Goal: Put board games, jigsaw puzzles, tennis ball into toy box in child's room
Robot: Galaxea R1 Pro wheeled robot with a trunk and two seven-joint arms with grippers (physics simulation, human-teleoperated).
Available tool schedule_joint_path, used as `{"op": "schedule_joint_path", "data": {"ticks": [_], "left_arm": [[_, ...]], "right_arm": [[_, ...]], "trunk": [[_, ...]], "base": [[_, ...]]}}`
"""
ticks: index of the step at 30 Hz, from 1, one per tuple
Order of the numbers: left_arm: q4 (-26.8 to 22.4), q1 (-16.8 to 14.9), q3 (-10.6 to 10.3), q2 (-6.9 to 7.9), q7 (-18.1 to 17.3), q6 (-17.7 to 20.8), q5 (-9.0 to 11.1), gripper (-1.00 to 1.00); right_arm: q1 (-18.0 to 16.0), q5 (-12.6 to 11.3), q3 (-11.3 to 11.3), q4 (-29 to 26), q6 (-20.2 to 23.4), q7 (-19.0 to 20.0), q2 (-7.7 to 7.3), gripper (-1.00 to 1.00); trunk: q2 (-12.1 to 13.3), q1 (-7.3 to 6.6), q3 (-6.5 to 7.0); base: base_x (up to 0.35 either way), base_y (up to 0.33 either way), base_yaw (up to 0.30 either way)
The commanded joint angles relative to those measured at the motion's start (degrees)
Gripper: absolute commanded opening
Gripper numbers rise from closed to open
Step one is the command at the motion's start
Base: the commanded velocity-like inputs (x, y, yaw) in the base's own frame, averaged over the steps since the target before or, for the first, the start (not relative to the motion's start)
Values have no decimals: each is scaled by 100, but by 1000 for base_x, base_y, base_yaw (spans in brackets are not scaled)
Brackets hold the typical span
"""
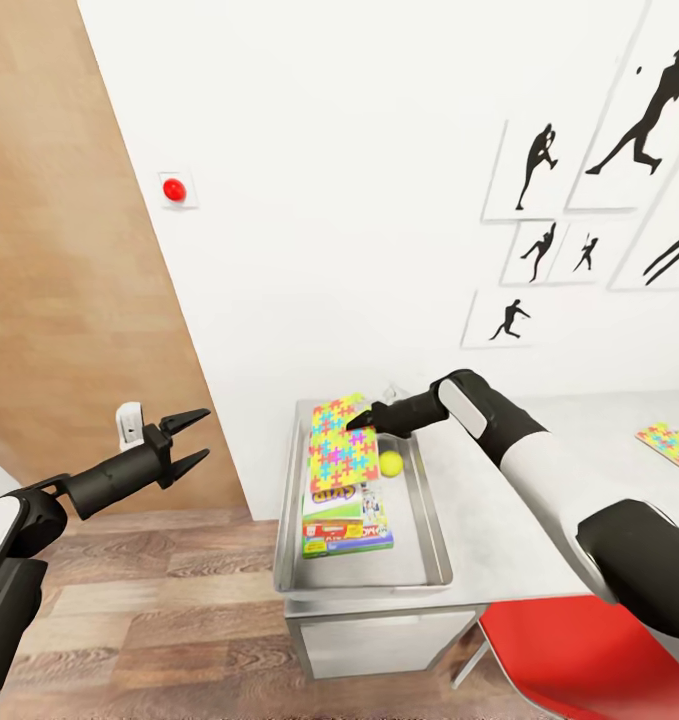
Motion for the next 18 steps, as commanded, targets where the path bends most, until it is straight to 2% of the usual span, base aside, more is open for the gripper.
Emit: {"op": "schedule_joint_path", "data": {"ticks": [1,6,18], "left_arm": [[-5,-6,4,0,58,15,61,100],[-6,-5,6,0,58,15,61,100],[-20,-6,-16,0,69,14,61,100]], "right_arm": [[-10,34,27,-2,0,53,1,-100],[-15,28,25,0,0,53,19,-100],[-11,25,13,60,0,57,29,-100]], "trunk": [[-12,3,-21],[-12,3,-67],[-12,3,-179]], "base": [[0,0,0],[44,28,1],[152,121,0]]}}
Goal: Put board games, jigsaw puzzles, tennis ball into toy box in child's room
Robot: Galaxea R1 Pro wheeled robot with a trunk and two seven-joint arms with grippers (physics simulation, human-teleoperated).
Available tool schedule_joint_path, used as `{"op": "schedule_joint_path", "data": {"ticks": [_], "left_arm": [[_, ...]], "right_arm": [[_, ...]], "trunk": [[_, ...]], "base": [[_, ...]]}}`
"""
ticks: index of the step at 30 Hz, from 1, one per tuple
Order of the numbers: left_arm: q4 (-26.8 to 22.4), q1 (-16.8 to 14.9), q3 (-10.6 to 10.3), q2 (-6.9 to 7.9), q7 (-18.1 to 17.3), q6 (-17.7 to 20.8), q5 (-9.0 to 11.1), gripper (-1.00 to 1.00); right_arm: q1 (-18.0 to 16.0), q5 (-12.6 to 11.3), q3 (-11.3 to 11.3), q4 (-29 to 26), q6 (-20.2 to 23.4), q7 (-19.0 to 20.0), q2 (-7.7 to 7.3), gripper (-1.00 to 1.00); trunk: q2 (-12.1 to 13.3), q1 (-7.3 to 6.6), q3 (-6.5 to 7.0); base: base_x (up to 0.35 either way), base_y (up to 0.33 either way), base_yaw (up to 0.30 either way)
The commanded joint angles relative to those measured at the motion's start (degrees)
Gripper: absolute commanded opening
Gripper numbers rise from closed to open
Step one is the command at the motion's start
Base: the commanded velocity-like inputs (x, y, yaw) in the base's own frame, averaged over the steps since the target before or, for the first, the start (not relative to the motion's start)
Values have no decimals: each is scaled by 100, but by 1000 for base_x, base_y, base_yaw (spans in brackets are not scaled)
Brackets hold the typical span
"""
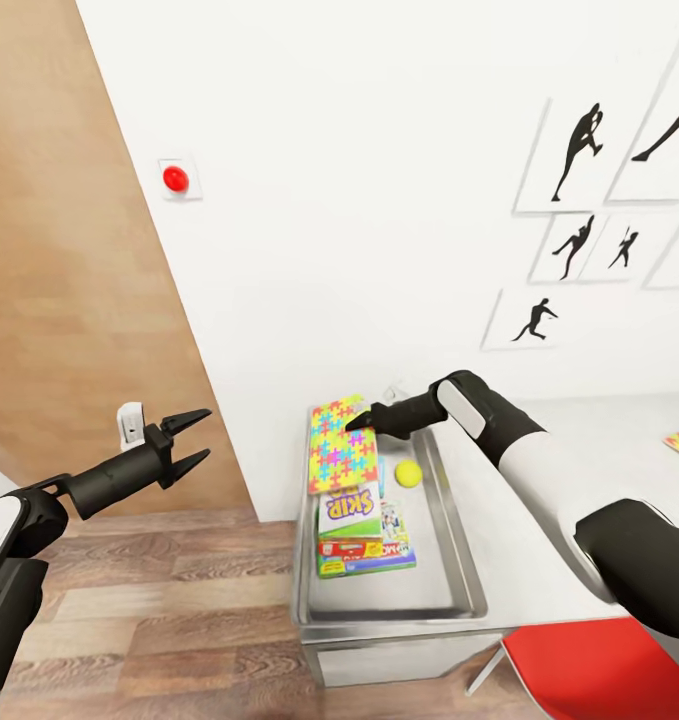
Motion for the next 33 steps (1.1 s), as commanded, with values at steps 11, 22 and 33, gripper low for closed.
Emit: {"op": "schedule_joint_path", "data": {"ticks": [11,22,33], "left_arm": [[0,-5,-5,0,62,15,61,100],[7,-5,-6,0,62,15,61,100],[9,-11,-7,0,62,15,61,100]], "right_arm": [[-8,29,22,72,0,65,-11,-100],[-12,32,3,66,0,76,-122,-100],[-42,36,-16,18,0,86,-337,-100]], "trunk": [[-12,4,-114],[-12,4,-196],[-12,4,-213]], "base": [[34,27,0],[6,4,0],[0,0,0]]}}
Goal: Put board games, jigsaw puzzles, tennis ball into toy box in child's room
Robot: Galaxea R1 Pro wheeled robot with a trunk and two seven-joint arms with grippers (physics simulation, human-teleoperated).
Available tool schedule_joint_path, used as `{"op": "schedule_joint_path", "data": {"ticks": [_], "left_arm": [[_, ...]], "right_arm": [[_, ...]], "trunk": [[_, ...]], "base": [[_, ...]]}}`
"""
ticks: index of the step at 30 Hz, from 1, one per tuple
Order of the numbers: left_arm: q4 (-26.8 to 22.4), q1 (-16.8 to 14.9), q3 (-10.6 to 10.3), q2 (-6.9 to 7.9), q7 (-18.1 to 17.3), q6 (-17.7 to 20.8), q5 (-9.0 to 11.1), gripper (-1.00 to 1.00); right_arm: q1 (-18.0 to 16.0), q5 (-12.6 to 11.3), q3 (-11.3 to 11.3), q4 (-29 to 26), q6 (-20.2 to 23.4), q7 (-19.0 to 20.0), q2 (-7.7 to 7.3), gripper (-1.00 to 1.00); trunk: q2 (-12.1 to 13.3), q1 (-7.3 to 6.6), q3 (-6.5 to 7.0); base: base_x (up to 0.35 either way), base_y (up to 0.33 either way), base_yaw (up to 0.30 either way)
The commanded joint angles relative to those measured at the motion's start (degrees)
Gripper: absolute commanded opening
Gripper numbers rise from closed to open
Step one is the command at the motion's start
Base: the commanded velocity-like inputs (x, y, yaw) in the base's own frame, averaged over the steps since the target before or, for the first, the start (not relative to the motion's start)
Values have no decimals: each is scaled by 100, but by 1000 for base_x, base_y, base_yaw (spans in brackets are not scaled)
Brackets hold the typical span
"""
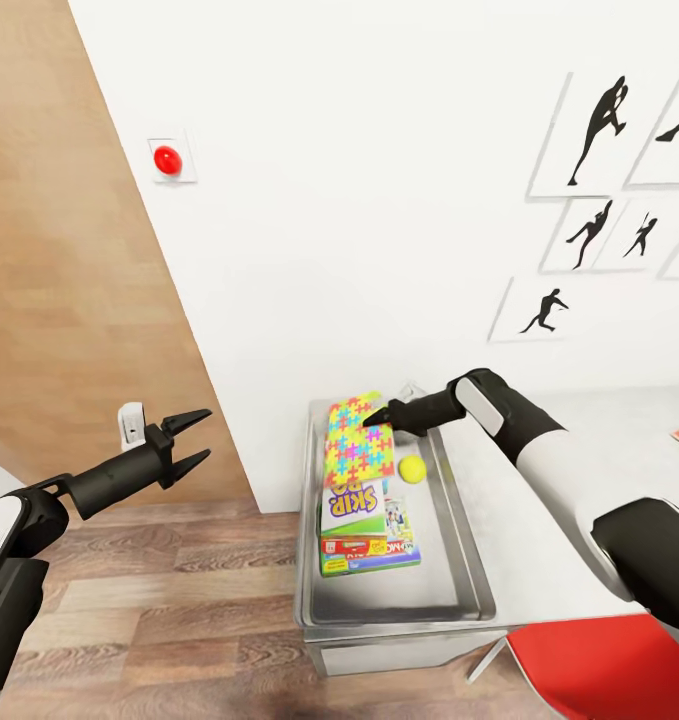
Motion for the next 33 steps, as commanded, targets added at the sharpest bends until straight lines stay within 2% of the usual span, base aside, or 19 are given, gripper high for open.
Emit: {"op": "schedule_joint_path", "data": {"ticks": [1,12,21,33], "left_arm": [[-4,-4,6,0,59,15,60,100],[-4,-6,6,0,59,15,60,100],[-4,-7,6,0,59,15,60,100],[-2,-8,6,-18,59,15,60,100]], "right_arm": [[-36,37,27,-4,0,53,-22,-100],[-195,35,14,-10,0,52,-120,-100],[-234,30,8,-10,0,52,-108,-100],[-241,19,4,-9,0,52,-97,-100]], "trunk": [[-11,3,-11],[-11,3,-13],[-11,3,-24],[-11,3,-110]], "base": [[0,0,0],[0,0,0],[0,0,0],[0,0,0]]}}
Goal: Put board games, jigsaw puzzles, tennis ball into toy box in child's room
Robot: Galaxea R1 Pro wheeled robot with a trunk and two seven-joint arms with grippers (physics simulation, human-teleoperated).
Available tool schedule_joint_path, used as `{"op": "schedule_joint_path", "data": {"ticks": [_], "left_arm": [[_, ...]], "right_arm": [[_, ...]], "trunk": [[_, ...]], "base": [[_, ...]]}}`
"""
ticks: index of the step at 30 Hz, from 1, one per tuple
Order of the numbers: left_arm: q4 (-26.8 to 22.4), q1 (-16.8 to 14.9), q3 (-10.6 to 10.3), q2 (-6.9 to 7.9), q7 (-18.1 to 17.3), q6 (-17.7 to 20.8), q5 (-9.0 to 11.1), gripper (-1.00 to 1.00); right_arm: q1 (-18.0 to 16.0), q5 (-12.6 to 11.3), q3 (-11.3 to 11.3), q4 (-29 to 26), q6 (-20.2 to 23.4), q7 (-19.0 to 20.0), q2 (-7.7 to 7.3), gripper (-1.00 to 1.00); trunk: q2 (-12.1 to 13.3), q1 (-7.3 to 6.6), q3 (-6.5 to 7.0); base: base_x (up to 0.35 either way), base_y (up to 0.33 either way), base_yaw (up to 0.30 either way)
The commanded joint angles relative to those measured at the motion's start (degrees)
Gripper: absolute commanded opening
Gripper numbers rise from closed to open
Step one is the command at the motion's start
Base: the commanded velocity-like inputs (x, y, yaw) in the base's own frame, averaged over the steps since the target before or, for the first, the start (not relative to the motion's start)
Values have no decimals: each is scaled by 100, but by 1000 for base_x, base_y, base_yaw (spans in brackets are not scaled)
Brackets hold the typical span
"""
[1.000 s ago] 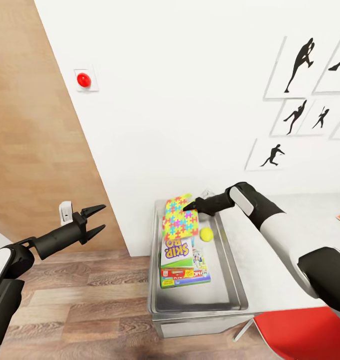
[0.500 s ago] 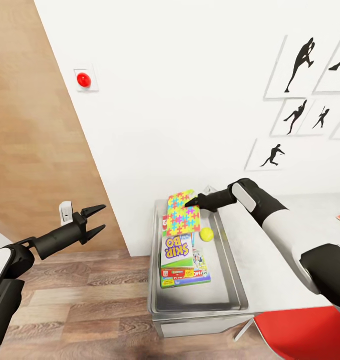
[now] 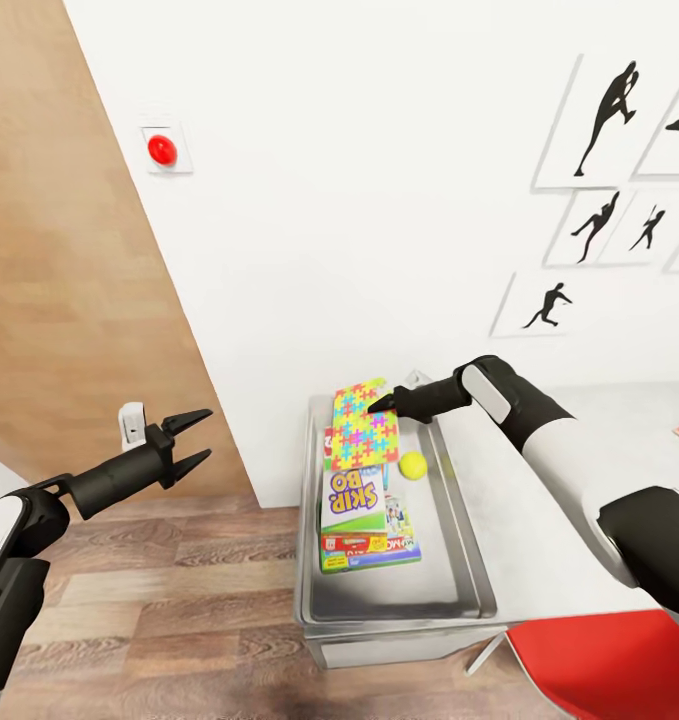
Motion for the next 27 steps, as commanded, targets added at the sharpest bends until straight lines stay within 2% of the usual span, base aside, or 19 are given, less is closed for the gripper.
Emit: {"op": "schedule_joint_path", "data": {"ticks": [1,27], "left_arm": [[-3,-5,6,-2,59,15,61,100],[2,-5,5,-25,65,15,57,100]], "right_arm": [[-7,33,28,-2,0,53,-2,-100],[6,31,34,13,0,53,39,-100]], "trunk": [[-12,3,-19],[-12,3,-258]], "base": [[0,0,0],[0,0,0]]}}
